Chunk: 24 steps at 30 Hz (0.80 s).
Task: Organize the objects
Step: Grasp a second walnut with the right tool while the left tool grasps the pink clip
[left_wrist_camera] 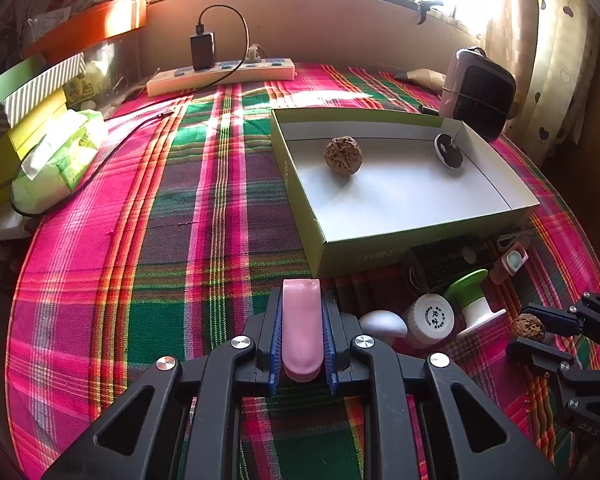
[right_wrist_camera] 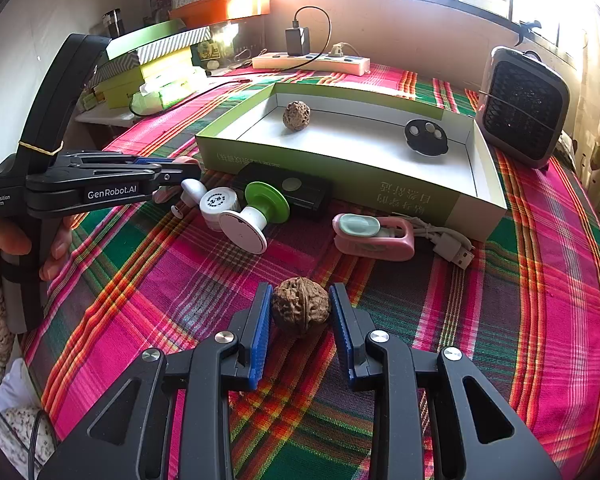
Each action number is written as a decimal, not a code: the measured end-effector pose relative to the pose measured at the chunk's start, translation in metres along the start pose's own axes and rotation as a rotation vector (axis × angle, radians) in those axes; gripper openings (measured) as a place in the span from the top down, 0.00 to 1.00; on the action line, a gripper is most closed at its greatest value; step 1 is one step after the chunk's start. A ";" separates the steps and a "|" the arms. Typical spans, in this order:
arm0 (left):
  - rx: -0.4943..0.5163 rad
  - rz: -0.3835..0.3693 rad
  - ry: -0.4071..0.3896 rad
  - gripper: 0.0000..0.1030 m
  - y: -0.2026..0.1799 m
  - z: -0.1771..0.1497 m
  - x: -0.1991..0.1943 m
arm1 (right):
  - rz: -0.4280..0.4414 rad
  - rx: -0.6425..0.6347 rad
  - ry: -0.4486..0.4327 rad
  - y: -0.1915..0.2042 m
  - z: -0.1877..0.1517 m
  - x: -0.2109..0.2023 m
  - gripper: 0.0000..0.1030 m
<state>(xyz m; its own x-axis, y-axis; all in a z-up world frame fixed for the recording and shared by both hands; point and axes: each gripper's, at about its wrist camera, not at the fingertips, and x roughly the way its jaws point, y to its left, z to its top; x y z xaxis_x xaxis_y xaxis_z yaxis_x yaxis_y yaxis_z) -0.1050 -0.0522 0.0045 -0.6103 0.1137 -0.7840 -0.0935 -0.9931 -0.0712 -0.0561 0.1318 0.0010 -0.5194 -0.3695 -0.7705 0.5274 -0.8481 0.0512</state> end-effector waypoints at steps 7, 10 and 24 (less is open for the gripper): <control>-0.002 0.006 0.001 0.85 0.000 -0.001 -0.002 | -0.002 0.000 0.000 -0.001 0.000 0.000 0.71; -0.004 0.009 -0.004 0.85 0.001 0.000 -0.005 | -0.016 0.002 -0.001 -0.001 0.001 0.000 0.71; 0.000 -0.015 -0.061 0.85 -0.002 0.010 -0.031 | -0.031 0.010 -0.046 -0.008 0.016 -0.013 0.71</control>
<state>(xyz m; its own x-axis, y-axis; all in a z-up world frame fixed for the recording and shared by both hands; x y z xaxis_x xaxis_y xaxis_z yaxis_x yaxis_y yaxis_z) -0.0940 -0.0529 0.0353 -0.6554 0.1302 -0.7439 -0.1028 -0.9912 -0.0829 -0.0644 0.1377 0.0201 -0.5658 -0.3596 -0.7420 0.5040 -0.8630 0.0340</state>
